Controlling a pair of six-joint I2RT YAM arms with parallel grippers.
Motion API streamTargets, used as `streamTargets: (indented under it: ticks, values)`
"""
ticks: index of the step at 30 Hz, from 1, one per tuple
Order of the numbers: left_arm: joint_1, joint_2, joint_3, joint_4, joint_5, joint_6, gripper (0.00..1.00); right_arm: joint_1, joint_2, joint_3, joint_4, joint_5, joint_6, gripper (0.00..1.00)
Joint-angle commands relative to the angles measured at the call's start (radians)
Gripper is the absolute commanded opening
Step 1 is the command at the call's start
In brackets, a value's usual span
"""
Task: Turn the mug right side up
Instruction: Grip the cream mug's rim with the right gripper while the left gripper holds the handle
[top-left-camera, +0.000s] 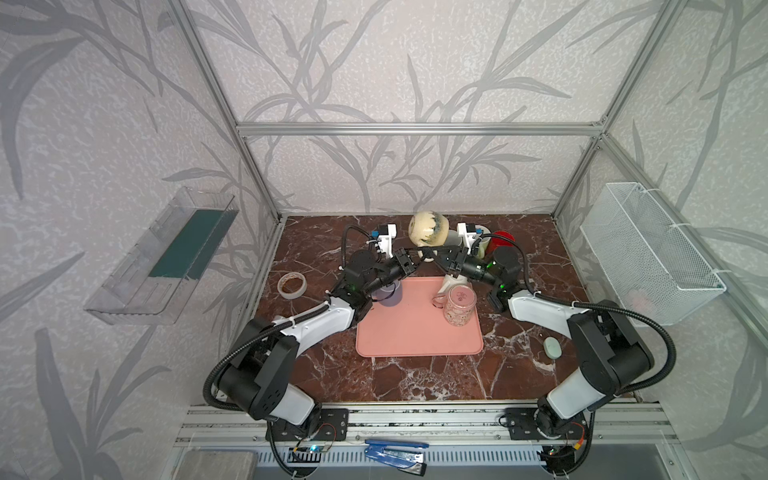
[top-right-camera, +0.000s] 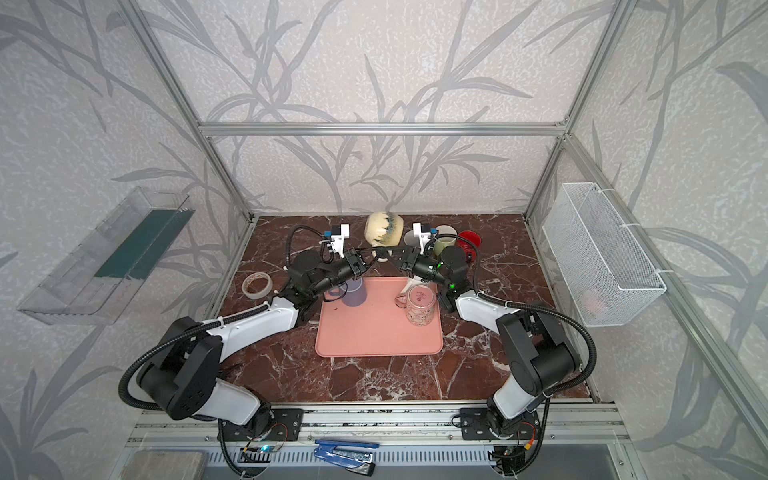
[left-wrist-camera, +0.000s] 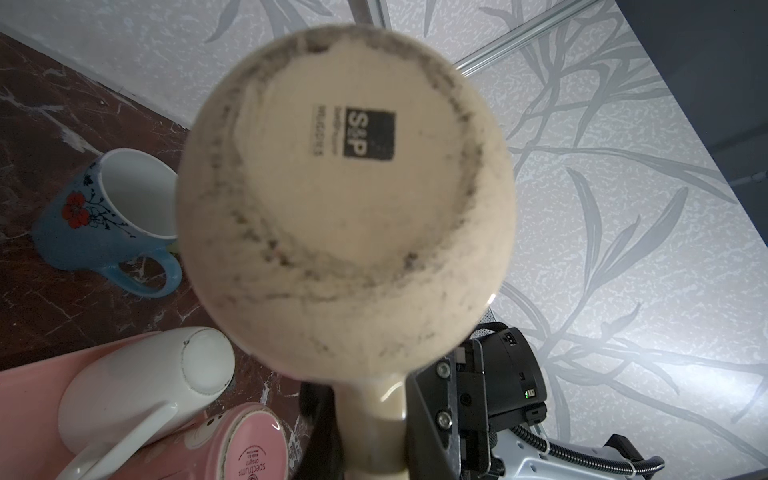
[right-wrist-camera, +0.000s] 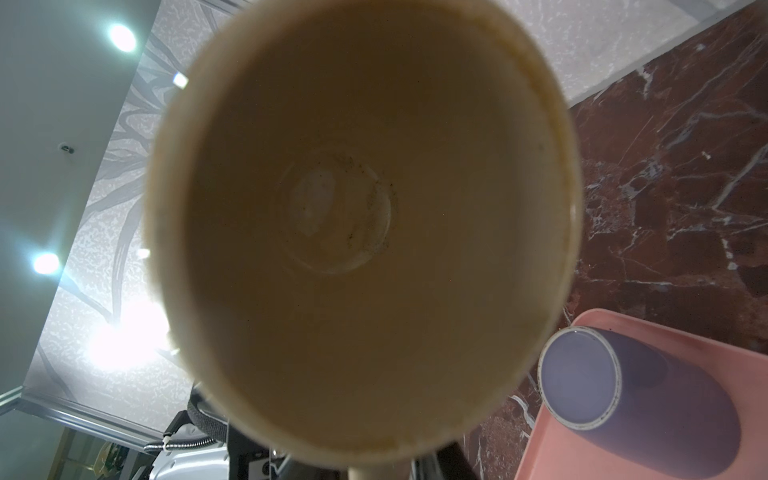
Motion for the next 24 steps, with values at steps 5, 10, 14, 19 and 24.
streamTargets:
  ticks: [5,10,14,19,24]
  values:
    - [-0.005,-0.009,0.041,0.162,0.037,0.011,0.0,-0.001,0.018,0.04,0.059,0.029,-0.001,0.03]
    - [-0.004,-0.008,0.033,0.146,0.039,0.025,0.0,-0.003,0.024,0.035,0.059,0.033,-0.004,0.0]
    - [0.0,-0.018,0.015,0.12,0.026,0.05,0.15,-0.006,0.018,0.025,0.056,0.035,-0.007,0.0]
    - [0.006,-0.052,-0.003,0.027,-0.014,0.116,0.32,-0.012,0.007,0.005,0.052,0.035,-0.014,0.0]
    - [0.01,-0.082,-0.01,-0.036,-0.037,0.157,0.38,-0.017,0.0,-0.014,0.05,0.037,-0.02,0.0]
